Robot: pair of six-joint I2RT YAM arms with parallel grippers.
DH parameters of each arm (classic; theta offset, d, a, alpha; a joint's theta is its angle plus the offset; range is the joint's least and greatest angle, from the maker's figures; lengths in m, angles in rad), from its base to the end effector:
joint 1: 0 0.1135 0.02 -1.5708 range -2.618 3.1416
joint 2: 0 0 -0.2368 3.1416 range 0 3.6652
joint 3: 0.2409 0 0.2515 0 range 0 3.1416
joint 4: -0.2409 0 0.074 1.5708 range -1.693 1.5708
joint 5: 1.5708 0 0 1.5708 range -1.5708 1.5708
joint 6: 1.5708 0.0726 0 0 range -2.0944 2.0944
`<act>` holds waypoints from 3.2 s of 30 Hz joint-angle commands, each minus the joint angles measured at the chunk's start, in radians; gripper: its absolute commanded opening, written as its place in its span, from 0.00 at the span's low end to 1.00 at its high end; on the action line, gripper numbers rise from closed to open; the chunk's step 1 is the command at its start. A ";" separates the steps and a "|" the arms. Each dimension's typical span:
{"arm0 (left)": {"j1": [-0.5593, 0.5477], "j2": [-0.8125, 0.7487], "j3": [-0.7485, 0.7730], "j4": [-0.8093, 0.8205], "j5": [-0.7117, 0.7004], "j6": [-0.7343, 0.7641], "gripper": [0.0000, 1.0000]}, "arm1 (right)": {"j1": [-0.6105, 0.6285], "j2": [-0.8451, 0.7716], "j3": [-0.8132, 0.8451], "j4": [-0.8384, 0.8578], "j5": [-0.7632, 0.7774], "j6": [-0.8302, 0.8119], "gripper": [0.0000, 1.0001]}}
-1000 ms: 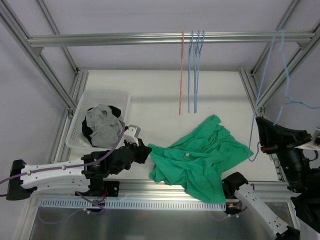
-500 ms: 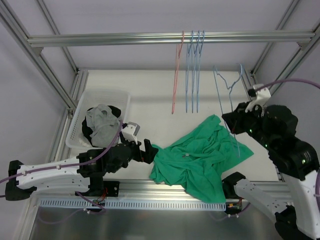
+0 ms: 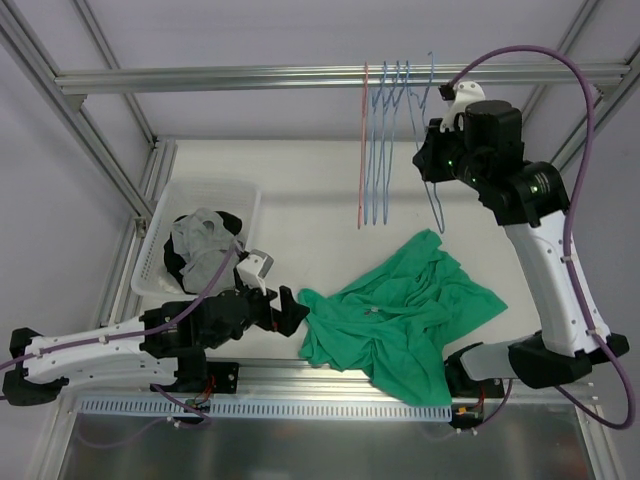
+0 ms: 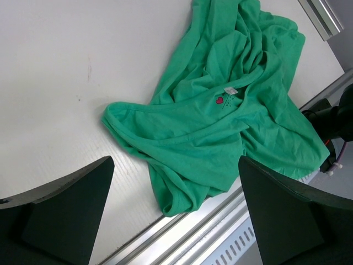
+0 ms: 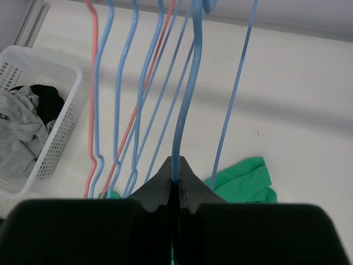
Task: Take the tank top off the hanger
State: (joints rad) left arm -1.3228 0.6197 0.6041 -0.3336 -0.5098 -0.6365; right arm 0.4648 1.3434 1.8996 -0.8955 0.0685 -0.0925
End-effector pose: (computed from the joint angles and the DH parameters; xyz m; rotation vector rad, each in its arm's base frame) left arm 0.0838 -0.1866 0.2602 0.3184 1.9393 -0.8431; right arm 0.2529 0.1213 0.4754 -0.4816 1.8520 0.1861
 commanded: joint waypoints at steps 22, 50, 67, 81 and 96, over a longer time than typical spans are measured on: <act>-0.009 0.240 0.127 0.027 0.146 0.026 0.99 | -0.043 -0.061 -0.209 0.112 -0.082 0.014 0.72; -0.042 1.410 0.732 0.091 0.268 0.284 0.99 | -0.110 -0.914 -0.366 -0.270 -0.213 -0.050 1.00; -0.016 1.007 0.398 -0.076 -0.172 -0.172 0.00 | -0.110 -1.013 -0.336 -0.249 -0.312 -0.027 1.00; 0.017 0.376 0.595 -0.157 -0.591 0.155 0.00 | -0.110 -1.029 -0.395 -0.195 -0.294 -0.026 1.00; 0.445 0.440 1.063 -0.218 -0.514 0.520 0.00 | -0.109 -1.018 -0.409 -0.157 -0.311 -0.013 1.00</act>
State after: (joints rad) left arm -0.9569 1.0176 1.6238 -0.5228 -1.0744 -0.1875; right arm 0.3576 0.3161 1.4921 -1.1084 -0.2253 -0.1162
